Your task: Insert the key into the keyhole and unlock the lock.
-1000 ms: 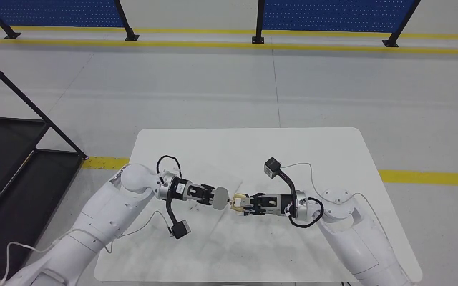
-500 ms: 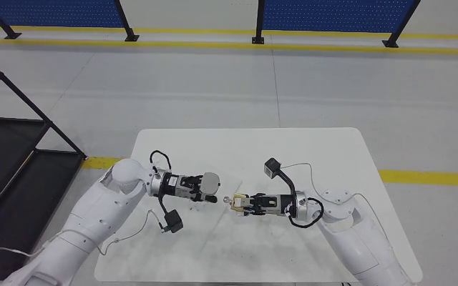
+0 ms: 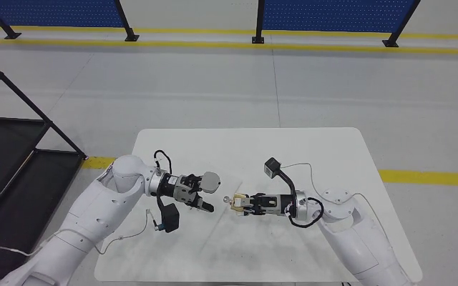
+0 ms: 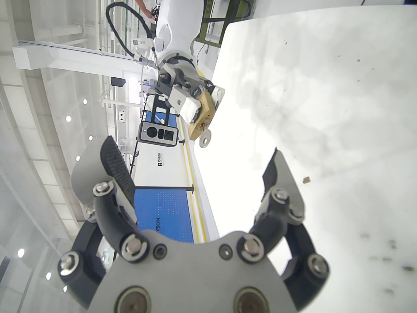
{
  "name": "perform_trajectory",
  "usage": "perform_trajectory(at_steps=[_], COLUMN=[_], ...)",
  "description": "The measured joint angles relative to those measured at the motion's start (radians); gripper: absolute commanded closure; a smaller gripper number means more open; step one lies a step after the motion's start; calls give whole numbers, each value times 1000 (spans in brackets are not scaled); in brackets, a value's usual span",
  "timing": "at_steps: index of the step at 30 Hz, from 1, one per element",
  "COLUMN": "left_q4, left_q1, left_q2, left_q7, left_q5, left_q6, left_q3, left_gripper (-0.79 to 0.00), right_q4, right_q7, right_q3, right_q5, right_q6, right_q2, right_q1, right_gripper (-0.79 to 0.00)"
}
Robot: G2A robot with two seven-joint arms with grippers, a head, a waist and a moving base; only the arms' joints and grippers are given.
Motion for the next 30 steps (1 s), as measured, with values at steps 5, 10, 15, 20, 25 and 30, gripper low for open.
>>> perform_trajectory(at_steps=[5, 10, 15, 20, 25, 30], left_q4=[33, 11, 36, 105, 113, 113], left_q1=[4, 21, 6, -48, -80, -79], left_q2=[1, 22, 57, 83, 97, 97], left_q7=[-78, -239, -524, -555, -597, -595], left_q5=[-120, -400, -805, -999, -1082, -1078], left_q6=[-205, -503, -764, -790, -789, -789], left_q3=[-12, 35, 83, 201, 301, 290], left_gripper=[-785, -785, -785, -785, -785, -785], right_q4=[0, 0, 0, 0, 0, 0], right_q7=[0, 0, 0, 0, 0, 0], right_q3=[0, 0, 0, 0, 0, 0], right_q5=[0, 0, 0, 0, 0, 0], right_q6=[0, 0, 0, 0, 0, 0], right_q2=[0, 0, 0, 0, 0, 0], right_q1=[0, 0, 0, 0, 0, 0], right_gripper=[0, 0, 0, 0, 0, 0])
